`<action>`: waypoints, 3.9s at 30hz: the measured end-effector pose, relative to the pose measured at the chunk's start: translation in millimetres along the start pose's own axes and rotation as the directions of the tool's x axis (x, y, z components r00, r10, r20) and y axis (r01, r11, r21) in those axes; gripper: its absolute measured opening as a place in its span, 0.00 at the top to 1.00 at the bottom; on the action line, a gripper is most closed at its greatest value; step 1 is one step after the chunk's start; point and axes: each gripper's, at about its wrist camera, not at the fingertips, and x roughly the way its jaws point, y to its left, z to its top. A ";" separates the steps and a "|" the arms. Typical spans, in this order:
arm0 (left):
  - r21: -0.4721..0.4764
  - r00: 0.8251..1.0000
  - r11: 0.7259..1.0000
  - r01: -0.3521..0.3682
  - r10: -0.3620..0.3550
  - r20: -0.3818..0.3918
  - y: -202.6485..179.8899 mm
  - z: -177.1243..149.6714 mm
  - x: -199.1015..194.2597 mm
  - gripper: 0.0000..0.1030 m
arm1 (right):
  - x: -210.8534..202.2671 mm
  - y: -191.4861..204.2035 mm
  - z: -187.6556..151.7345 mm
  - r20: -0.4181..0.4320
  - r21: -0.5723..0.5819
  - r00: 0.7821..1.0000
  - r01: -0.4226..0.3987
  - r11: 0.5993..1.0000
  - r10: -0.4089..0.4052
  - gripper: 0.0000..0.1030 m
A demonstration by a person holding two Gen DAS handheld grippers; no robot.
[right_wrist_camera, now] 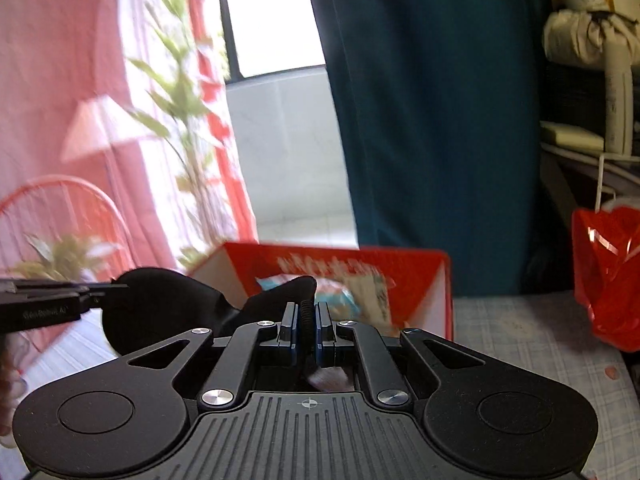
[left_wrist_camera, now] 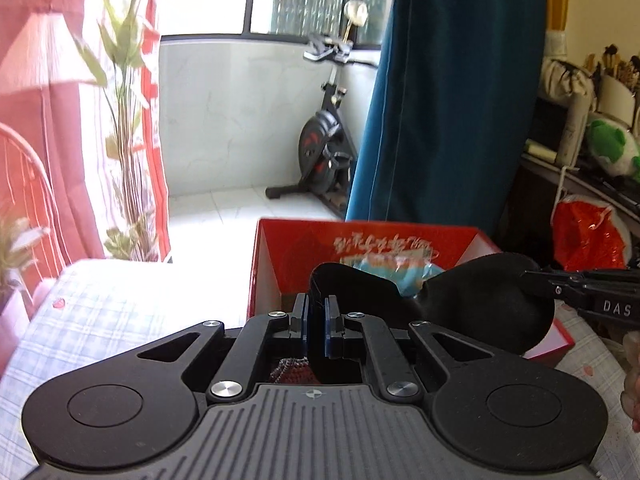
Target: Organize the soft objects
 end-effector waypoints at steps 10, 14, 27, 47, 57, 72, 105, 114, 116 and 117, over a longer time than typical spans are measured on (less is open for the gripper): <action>0.097 0.985 0.995 0.005 0.012 -0.170 -1.3 -8.0 61.9 0.91 | 61.9 -18.2 -21.7 -0.175 0.042 0.980 0.106 0.993 -0.097 0.92; 0.119 0.980 0.993 0.003 0.021 -0.196 -3.6 -6.2 70.6 0.91 | 71.4 -18.9 -25.0 -0.217 0.025 0.971 0.106 0.994 -0.098 0.92; 0.084 0.979 0.996 0.015 0.002 -0.203 2.9 -2.7 60.5 0.87 | 66.6 -18.6 -22.8 -0.221 0.018 0.969 0.121 0.992 -0.114 0.83; 0.031 0.999 0.999 -0.040 0.040 -0.018 -6.1 11.3 -37.8 0.00 | -26.6 2.4 -3.9 -0.035 -0.010 0.991 0.130 0.991 -0.130 0.01; -0.009 0.986 0.986 -0.164 0.164 0.039 -18.6 13.7 -105.0 0.00 | -96.4 30.3 1.6 0.079 -0.020 0.987 0.145 0.989 -0.143 0.00; 0.066 0.971 0.980 -0.190 0.177 0.163 -59.2 8.2 -213.2 0.00 | -208.2 62.3 6.3 0.165 0.016 0.977 0.131 0.991 -0.132 0.00; -0.007 0.957 0.979 -0.204 0.201 0.210 -70.2 -6.4 -277.9 0.00 | -285.8 86.3 -9.0 0.201 0.050 0.967 0.152 0.987 -0.159 0.00; -0.007 0.960 0.979 -0.202 0.200 0.194 -69.4 -7.5 -275.9 0.00 | -284.7 86.7 -9.5 0.195 0.047 0.968 0.153 0.987 -0.159 0.00; -0.008 0.961 0.979 -0.203 0.201 0.191 -69.6 -7.8 -276.1 0.00 | -284.8 86.6 -9.8 0.194 0.048 0.968 0.152 0.987 -0.159 0.00; -0.008 0.961 0.979 -0.203 0.200 0.191 -69.7 -8.2 -276.3 0.00 | -284.9 86.6 -9.7 0.194 0.048 0.968 0.152 0.987 -0.159 0.00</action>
